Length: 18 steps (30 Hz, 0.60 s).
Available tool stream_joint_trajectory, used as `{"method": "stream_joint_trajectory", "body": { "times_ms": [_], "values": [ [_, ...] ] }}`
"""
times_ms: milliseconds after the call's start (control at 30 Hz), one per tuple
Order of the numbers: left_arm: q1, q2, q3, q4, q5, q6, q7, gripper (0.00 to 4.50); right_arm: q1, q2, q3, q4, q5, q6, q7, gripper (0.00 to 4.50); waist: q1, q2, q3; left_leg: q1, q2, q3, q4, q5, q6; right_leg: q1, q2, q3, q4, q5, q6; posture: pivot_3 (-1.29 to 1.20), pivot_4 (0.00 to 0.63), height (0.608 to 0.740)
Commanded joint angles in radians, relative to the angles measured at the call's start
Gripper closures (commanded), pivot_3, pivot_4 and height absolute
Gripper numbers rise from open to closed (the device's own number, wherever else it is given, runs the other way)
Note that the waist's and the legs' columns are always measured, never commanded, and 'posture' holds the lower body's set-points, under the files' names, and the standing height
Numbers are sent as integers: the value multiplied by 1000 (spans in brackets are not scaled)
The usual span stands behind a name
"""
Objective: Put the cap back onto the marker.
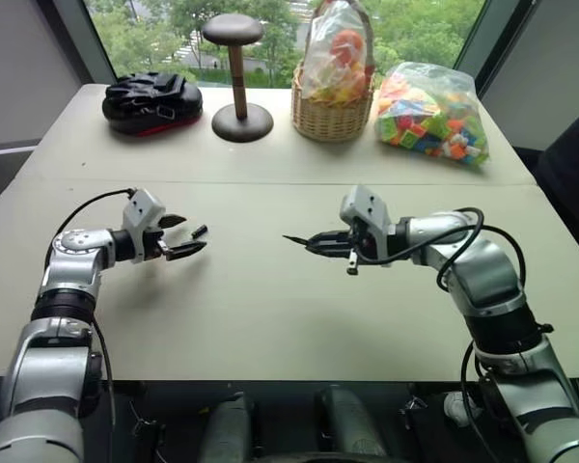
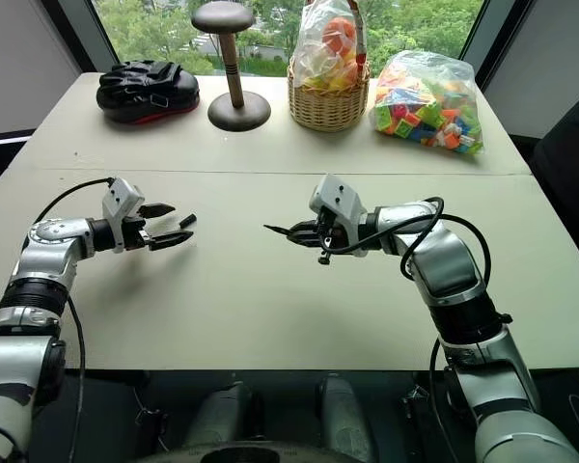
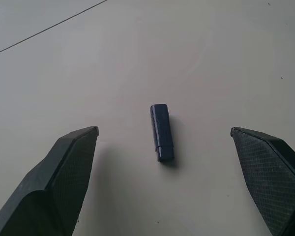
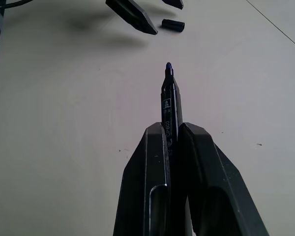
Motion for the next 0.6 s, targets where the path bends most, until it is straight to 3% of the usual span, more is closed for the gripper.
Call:
{"method": "stream_joint_trajectory", "body": {
  "times_ms": [33,300,400,600],
  "values": [
    [-51,-14,5,67,25,-60,21,0,12,-21,-45,-70,39,27,-38,4463,0,0,0,0,0,0,0,0,0,0,0,0,0,0,0,0,150,740],
    [-74,-46,3,175,61,-108,36,0,29,-50,-53,-99,77,40,-91,4463,1,0,0,1,0,0,0,0,0,0,0,0,0,0,0,0,150,740],
    [-69,-49,7,194,65,-119,34,765,30,-59,-53,-93,82,32,-102,4500,0,-1,-1,1,0,0,0,0,0,1,0,0,0,0,0,0,150,740],
    [-54,-47,14,203,68,-120,23,3801,18,-77,-56,-64,87,11,-118,4500,0,-1,-1,1,1,0,0,0,1,1,0,0,0,0,0,0,150,740]
  ]
}}
